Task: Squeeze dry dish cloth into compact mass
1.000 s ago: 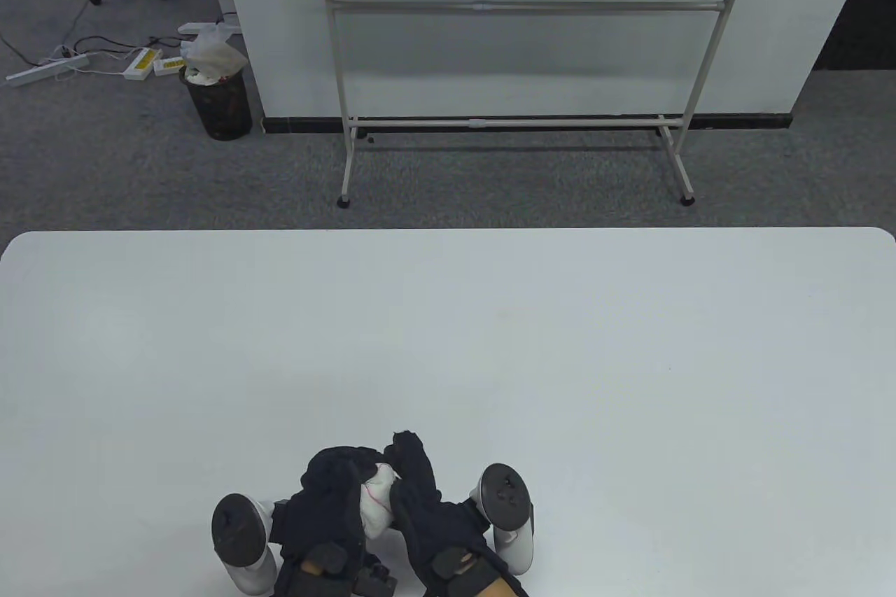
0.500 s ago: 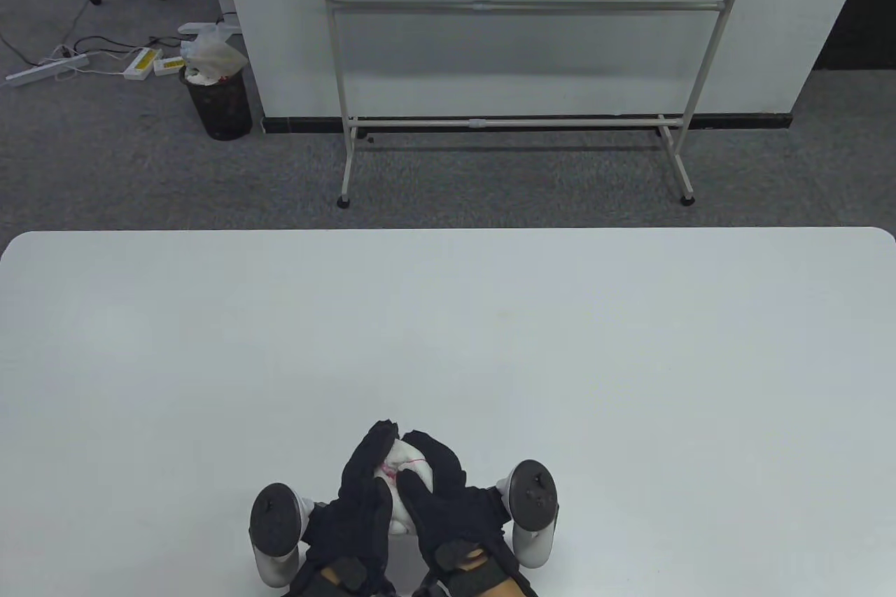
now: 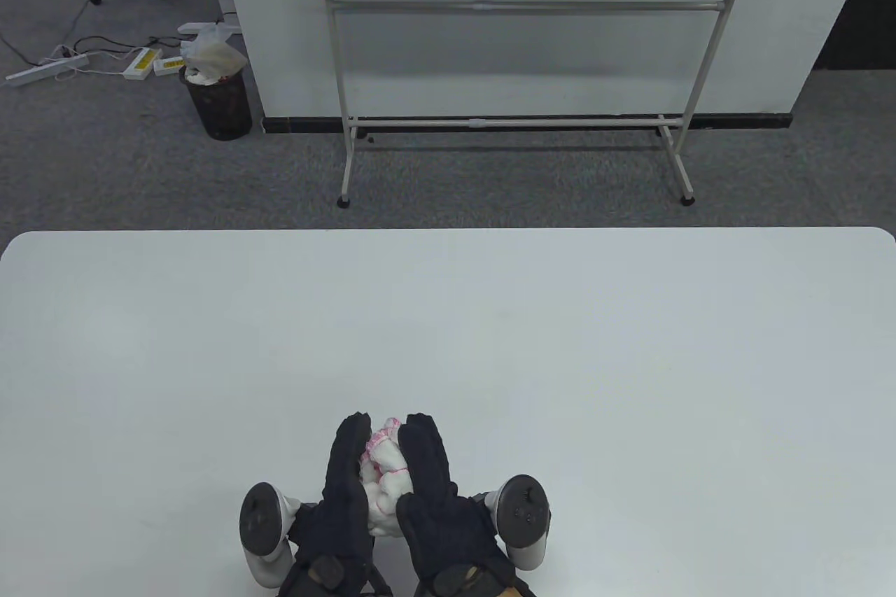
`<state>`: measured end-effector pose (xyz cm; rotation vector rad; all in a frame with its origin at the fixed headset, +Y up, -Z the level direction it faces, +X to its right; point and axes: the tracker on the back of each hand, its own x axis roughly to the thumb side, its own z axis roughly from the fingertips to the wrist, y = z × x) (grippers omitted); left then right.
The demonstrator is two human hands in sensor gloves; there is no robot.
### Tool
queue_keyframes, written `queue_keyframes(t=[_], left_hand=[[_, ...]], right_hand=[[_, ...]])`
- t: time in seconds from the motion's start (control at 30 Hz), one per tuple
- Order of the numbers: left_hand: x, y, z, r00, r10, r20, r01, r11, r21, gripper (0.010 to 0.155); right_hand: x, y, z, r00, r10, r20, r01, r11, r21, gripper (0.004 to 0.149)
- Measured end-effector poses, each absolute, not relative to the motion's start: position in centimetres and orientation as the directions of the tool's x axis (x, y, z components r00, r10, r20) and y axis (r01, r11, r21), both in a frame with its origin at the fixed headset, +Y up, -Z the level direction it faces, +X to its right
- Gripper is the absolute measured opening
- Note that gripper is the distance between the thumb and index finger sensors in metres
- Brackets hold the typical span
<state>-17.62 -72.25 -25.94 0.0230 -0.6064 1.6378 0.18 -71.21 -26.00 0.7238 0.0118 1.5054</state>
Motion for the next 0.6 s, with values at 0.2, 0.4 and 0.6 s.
queue_keyframes(t=[0.2, 0.4, 0.6], left_hand=[[-17.8, -72.2, -25.9, -0.176, 0.915, 0.362, -0.931, -0.035, -0.363, 0.074], [-16.1, -71.7, -24.8, -0.207, 0.909, 0.363, -0.877, -0.008, -0.480, 0.076], [-16.3, -71.6, -25.0, -0.170, 0.909, 0.381, -0.883, 0.031, -0.469, 0.076]], right_hand=[[-0.3, -71.6, -25.9, 0.109, 0.916, 0.385, -0.878, -0.093, 0.470, 0.076], [-1.4, -71.8, -25.2, 0.190, 0.941, 0.279, -0.827, 0.000, 0.561, 0.079], [-1.5, -72.2, -25.3, 0.181, 0.950, 0.256, -0.813, -0.002, 0.583, 0.080]])
